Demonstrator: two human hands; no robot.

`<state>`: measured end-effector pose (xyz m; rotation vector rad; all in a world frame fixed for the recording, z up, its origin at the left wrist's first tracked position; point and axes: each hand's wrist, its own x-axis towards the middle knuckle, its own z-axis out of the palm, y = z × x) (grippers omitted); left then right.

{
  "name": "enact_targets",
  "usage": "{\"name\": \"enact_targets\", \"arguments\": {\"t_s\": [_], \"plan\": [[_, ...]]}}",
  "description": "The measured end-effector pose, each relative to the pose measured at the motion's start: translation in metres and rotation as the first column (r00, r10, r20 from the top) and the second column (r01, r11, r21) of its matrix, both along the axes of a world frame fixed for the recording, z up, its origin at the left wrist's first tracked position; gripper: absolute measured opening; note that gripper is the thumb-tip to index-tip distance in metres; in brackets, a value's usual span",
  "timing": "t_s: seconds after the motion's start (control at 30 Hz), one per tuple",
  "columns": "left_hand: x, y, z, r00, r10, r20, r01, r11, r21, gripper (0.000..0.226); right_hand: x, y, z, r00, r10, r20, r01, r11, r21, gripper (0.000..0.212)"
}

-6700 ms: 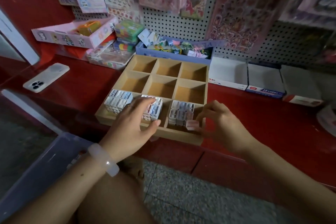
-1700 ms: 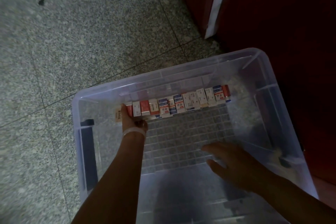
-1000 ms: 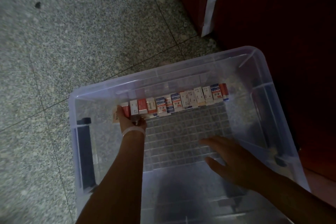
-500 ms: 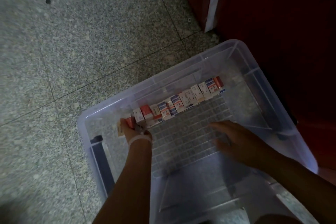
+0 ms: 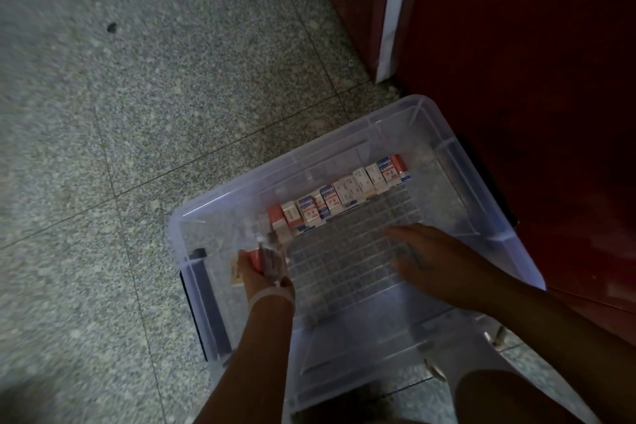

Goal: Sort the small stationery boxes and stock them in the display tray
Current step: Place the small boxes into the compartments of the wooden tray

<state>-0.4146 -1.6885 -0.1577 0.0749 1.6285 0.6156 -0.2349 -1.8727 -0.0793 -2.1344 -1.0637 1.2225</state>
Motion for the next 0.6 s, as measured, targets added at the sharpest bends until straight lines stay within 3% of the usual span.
{"name": "enact_targets", "arguments": {"t_s": [0.17, 0.3, 0.37, 0.5, 0.6], "plan": [[0.01, -0.008, 0.036, 0.985, -0.028, 0.172, 0.024, 0.999, 0.021, 0.03, 0.003, -0.008, 0.023, 0.999, 0.01, -0.035, -0.01, 1.0, -0.02, 0.05], [0.023, -0.015, 0.081, 0.9, -0.328, 0.289, 0.299, 0.944, 0.139, 0.033, 0.007, -0.008, 0.052, 0.997, -0.01, -0.079, 0.012, 1.0, 0.026, 0.048], [0.03, -0.02, 0.112, 0.79, -0.483, 0.379, 0.426, 0.876, 0.228, 0.042, 0.009, -0.004, 0.075, 0.998, -0.034, -0.058, 0.039, 0.996, 0.083, 0.047], [0.04, -0.033, 0.174, 0.523, -0.699, 0.488, 0.579, 0.711, 0.399, 0.086, 0.007, 0.003, 0.137, 0.989, -0.128, -0.076, 0.144, 0.956, 0.257, 0.044], [0.044, -0.049, 0.213, 0.321, -0.745, 0.585, 0.593, 0.64, 0.489, 0.083, -0.005, -0.001, 0.187, 0.982, -0.148, -0.116, 0.181, 0.912, 0.369, 0.053]]}}
